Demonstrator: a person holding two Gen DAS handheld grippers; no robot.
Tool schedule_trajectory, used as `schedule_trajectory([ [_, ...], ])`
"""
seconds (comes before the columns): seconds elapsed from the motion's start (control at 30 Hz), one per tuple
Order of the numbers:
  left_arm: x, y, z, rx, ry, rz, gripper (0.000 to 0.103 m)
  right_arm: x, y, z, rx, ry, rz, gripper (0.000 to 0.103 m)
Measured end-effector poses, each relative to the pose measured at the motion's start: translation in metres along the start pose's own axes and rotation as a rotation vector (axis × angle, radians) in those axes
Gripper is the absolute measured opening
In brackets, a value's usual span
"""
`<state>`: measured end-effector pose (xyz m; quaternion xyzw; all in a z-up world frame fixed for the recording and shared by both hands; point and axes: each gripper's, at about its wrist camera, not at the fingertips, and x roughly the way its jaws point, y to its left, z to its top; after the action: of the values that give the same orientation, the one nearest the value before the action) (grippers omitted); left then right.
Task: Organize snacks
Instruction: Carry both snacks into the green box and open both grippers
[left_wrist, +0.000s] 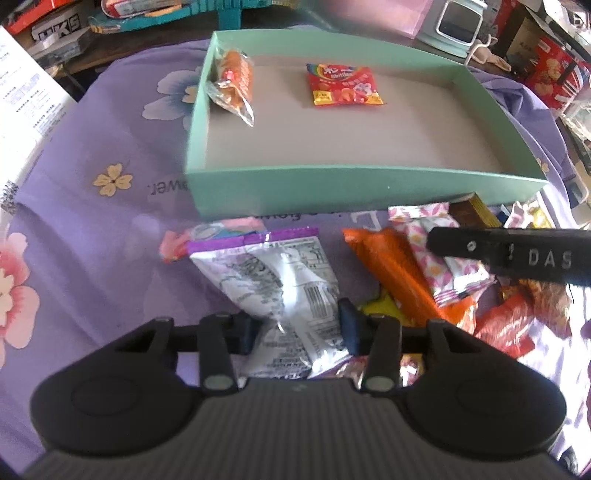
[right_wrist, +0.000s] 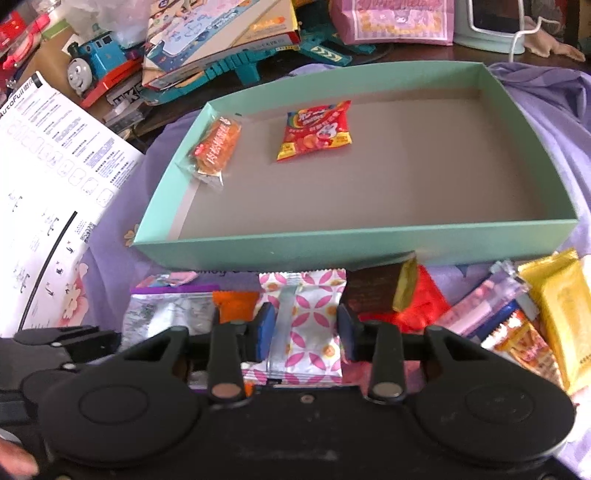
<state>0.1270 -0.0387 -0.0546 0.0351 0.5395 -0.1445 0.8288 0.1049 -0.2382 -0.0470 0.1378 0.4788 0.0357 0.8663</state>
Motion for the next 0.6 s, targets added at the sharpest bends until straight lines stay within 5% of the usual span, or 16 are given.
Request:
schedule_trajectory([
  [0.6,-0.068,0.011,-0.021,0.001,-0.108,-0.058,0.043,-0.042,0.003,-0.008,-0.011,-0.080,0.017,0.036],
])
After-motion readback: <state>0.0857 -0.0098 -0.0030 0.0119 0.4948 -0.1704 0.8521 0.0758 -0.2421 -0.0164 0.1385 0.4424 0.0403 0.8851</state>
